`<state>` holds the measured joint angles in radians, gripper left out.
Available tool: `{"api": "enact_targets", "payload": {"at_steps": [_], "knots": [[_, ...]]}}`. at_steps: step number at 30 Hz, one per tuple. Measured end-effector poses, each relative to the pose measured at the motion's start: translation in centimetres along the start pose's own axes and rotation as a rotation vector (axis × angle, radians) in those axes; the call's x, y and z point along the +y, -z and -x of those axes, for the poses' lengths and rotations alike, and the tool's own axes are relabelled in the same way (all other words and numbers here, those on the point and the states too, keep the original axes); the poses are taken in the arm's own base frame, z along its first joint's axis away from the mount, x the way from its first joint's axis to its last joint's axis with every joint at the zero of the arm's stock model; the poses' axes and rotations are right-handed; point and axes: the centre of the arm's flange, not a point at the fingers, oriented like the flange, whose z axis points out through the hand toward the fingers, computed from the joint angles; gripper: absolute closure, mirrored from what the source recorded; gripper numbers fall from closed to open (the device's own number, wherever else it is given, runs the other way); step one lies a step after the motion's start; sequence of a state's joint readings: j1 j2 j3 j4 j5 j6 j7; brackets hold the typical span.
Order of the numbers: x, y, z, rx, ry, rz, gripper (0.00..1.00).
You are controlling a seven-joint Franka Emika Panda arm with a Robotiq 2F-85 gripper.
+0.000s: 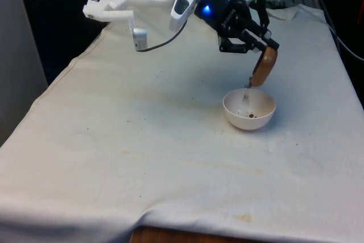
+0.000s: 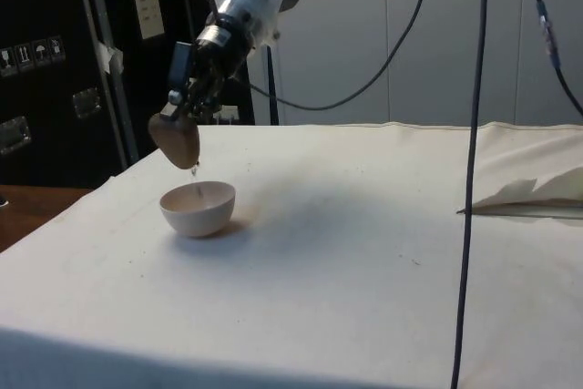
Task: Pour the coffee beans from the cup into the bowl.
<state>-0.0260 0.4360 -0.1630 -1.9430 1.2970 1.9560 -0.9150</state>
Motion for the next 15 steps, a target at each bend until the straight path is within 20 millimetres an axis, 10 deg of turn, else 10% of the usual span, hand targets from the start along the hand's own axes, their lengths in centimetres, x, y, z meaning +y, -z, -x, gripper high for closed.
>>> {"api": "enact_targets", "payload": {"at_steps": [15], "knots": [[0.62, 0.29, 0.04, -0.005, -0.034, -0.107, 0.97]]}}
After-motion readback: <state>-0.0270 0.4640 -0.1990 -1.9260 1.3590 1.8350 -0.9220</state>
